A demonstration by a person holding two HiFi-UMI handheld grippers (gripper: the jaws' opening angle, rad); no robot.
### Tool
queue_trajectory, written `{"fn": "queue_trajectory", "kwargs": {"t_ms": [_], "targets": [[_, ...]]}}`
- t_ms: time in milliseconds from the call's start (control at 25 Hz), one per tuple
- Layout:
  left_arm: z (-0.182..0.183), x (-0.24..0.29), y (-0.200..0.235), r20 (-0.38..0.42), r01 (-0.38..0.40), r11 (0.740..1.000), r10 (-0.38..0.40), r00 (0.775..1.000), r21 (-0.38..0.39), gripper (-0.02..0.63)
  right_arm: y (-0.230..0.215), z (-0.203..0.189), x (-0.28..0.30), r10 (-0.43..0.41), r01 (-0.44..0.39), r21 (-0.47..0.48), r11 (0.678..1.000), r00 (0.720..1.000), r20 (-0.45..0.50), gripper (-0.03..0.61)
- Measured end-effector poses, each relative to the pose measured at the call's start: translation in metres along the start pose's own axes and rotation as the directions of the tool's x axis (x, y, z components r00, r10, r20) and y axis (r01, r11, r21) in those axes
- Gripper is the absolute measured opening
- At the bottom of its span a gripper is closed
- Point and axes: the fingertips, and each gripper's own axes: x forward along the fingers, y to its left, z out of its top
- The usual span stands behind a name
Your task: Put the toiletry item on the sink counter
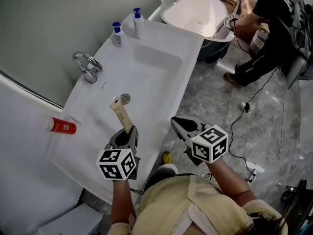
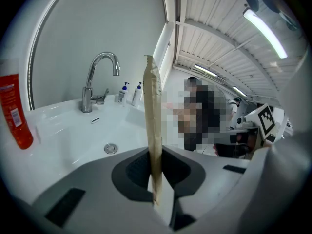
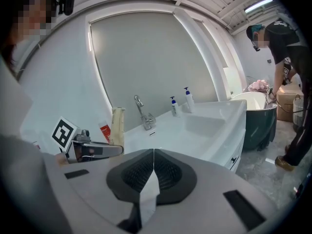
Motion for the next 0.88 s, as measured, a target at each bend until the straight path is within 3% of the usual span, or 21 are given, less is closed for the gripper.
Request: {"fn": "queue_trajectory", "kwargs": {"t_ms": [320,600,880], "targets": [[0.005,-0.016,0.033,0.045,-0.058,0.997,0.060,0.997,-0.046,0.064,0.015,0.016,0.034,0.056,-0.056,-0.049,0.997,0.998,-0.011,0.028],[0.011,-0.035,0.059,0.103,-0.141,0.985,0.151,0.983,-0.101,0.064,0.036,0.030,0.076,0.162,-0.166,-0.109,0.980,0.986,-0.047,0.028],[0.016,-0.046,0.091,0.104,-0.279,0.943,0.301,0.948,-0.184,0.064,0.050,0.045,0.122,0.292,-0.311,-0.150,0.938,0.947,-0.137,0.026]]}}
